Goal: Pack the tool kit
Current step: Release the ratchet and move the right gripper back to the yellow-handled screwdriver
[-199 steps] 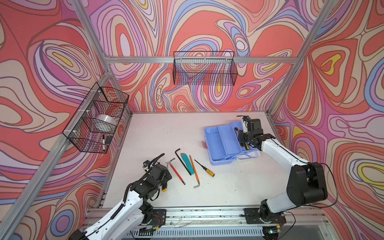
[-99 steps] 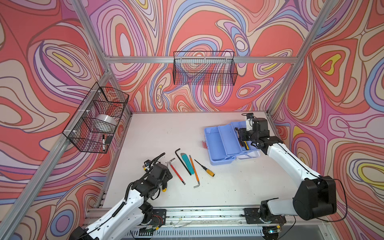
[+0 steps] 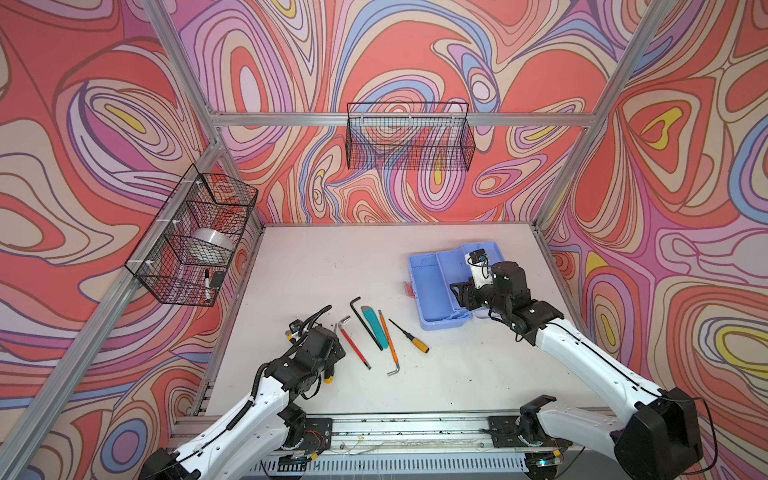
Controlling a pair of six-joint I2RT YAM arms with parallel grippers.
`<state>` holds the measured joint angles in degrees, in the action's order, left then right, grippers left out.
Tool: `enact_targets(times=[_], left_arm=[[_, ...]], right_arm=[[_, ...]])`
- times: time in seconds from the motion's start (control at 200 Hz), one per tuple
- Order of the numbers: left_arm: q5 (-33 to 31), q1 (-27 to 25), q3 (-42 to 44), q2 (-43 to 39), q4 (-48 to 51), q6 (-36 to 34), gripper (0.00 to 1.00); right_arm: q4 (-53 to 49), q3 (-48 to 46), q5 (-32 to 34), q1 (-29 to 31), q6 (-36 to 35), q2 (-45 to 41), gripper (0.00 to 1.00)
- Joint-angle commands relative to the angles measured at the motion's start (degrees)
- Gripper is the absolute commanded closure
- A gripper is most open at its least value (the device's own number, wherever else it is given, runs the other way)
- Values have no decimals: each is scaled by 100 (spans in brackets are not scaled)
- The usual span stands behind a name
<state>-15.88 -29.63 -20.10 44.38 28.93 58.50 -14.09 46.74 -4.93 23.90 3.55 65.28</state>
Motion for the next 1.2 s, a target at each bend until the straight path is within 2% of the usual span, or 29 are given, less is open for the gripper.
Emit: enact_targets(times=[0.0, 0.305, 0.561, 0.786, 1.197], left_arm=[[-87, -8, -69, -21, 175, -15, 0], [-165, -102, -100, -60, 424, 37, 0], [-328, -291, -107, -105, 567, 167, 0], [-429, -403, -74, -199, 694, 271, 0], [-451, -421, 2, -298, 690, 297, 0]], right_arm=[[166, -197, 254, 454, 20, -144, 32], [244, -457, 856, 2013, 357, 133, 36], [570, -487, 1290, 3071, 959, 1074, 42], [708, -580, 1564, 3257, 1551, 1547, 47], [604, -613, 1777, 3260, 1911, 2240, 49]])
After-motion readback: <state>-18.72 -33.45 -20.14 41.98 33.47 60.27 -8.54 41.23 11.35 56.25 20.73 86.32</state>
